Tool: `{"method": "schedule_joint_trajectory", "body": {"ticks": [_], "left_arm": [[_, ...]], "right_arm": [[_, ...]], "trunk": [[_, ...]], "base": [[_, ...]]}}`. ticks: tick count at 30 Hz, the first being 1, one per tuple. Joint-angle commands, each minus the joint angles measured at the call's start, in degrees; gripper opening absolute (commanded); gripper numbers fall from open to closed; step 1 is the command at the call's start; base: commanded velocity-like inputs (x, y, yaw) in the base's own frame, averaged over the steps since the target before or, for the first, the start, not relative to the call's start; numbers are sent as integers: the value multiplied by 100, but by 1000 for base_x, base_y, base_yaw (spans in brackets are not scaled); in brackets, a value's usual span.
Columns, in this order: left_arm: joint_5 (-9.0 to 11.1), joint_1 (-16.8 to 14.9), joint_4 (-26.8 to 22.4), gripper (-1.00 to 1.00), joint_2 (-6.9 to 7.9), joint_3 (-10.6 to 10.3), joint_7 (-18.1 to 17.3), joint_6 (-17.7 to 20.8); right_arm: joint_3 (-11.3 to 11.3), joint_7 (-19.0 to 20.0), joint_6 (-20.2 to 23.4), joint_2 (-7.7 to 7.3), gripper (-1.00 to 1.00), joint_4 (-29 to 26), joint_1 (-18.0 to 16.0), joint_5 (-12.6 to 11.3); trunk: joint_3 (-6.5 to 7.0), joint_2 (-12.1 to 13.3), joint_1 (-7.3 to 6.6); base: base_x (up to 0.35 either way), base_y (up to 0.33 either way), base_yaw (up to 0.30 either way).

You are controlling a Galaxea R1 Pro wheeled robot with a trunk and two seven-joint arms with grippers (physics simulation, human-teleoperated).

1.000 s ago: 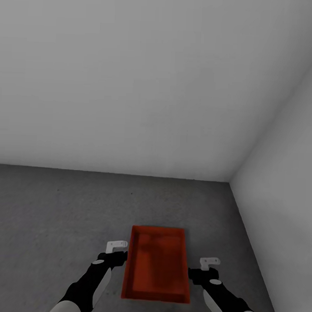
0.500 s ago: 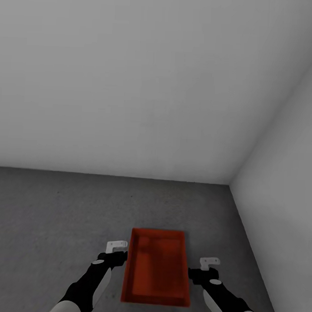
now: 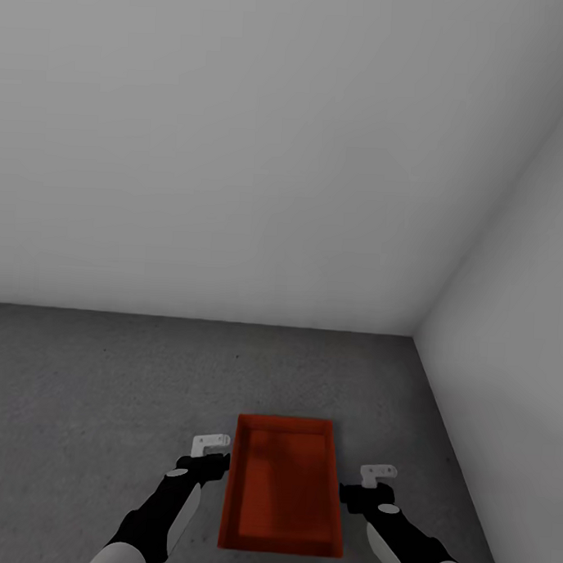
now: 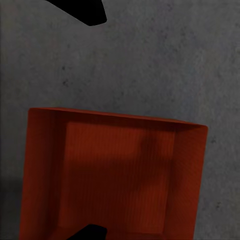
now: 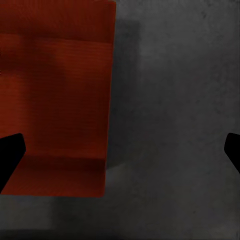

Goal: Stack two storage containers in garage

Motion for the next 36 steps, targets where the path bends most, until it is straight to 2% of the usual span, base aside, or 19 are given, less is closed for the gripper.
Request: {"method": "schedule_joint_trajectory", "body": {"ticks": [1,36], "left_arm": [[19,0,-11,100,-4,12,12,32],[19,0,-11,100,1,12,12,24]], "right_arm": [[50,-40,19,-7,100,-12,-2,-43],[95,-42,21,-8,100,-12,-2,-39]], "trunk": [[4,-3,0],[284,-3,0]], "base": [[0,0,0],[0,0,0]]}}
